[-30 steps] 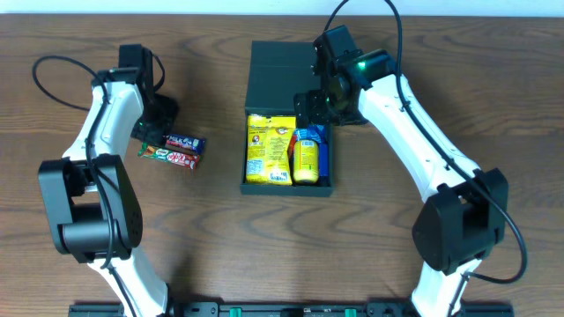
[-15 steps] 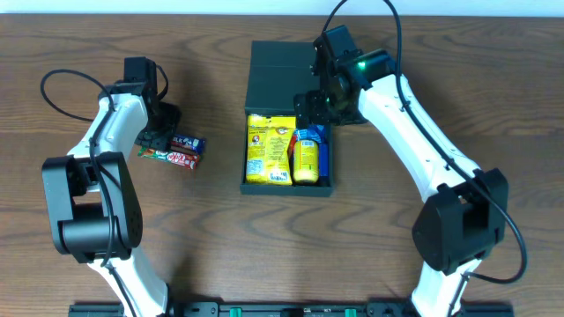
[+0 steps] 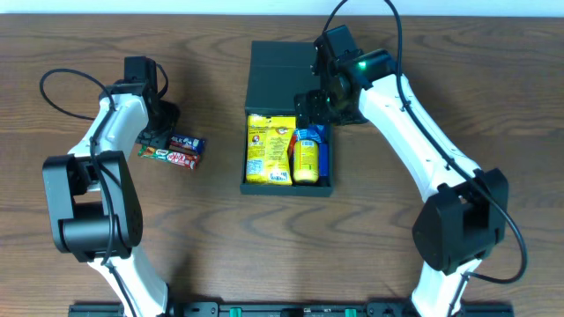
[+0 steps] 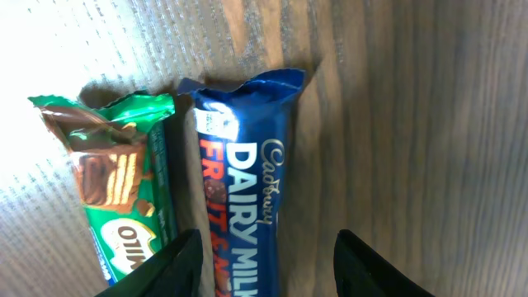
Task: Pack container
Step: 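Grasp the blue Dairy Milk bar with the left gripper, then carry the Dairy Milk bar into the box's right side with the left gripper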
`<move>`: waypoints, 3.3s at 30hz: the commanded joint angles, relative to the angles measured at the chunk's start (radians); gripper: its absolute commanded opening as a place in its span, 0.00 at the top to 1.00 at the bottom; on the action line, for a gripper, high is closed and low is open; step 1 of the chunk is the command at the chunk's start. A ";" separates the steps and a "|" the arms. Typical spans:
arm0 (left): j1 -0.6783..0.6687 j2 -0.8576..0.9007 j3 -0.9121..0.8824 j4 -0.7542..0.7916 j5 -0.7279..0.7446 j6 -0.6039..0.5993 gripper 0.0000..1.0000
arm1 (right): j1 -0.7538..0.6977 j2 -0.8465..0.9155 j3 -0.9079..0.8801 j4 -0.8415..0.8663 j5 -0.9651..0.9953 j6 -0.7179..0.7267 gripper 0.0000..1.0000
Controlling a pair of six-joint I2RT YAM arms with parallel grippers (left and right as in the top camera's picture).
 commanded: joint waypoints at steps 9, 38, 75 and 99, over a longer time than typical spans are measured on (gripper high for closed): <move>0.001 0.044 -0.009 0.016 -0.021 0.013 0.47 | -0.011 -0.004 0.023 0.003 0.004 -0.019 0.01; 0.002 0.066 -0.008 0.024 -0.036 0.028 0.48 | -0.011 -0.004 0.023 0.003 0.004 -0.019 0.01; 0.002 0.082 -0.008 0.009 -0.036 0.190 0.74 | -0.105 -0.004 0.023 -0.012 0.003 -0.023 0.01; -0.236 0.080 0.548 -0.291 -0.133 0.700 0.89 | -0.675 -0.004 0.023 -0.129 -0.011 -0.030 0.01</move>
